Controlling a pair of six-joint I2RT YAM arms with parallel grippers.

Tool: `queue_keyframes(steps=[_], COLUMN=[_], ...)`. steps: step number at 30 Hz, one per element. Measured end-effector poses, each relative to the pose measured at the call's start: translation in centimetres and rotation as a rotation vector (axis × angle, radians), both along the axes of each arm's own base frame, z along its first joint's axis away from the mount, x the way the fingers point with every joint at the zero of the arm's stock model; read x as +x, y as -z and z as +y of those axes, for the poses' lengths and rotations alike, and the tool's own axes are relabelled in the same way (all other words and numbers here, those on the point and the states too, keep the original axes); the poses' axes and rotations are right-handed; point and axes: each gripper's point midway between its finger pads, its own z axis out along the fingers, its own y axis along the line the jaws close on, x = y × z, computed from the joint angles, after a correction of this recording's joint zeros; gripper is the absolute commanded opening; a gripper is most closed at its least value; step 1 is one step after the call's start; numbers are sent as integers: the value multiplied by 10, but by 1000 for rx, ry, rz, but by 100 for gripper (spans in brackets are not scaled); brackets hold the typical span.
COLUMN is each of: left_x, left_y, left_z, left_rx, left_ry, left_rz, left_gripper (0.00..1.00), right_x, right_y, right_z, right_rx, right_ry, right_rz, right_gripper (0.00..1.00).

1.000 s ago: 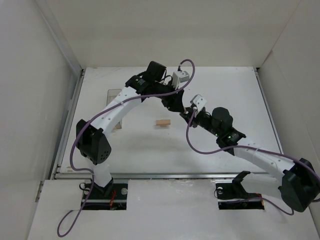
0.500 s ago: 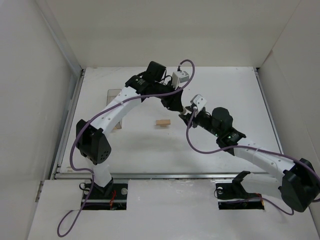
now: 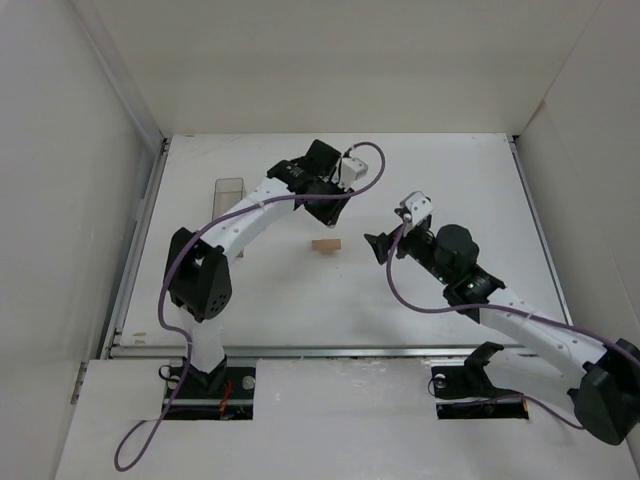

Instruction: Build the wood block tower

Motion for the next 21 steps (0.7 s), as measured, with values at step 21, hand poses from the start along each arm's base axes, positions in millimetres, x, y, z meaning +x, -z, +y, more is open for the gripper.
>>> queue_keyframes(steps=[21], left_x=[-11], left_y=[78], left_z=[16], left_rx=[153], left_ry=[-17], left_rz=[90], left_gripper=[0], right_x=[-16], right_y=[15], right_z=[-22], right_rx=[12], right_ry=[60], right_rz=[37], right_gripper=[100])
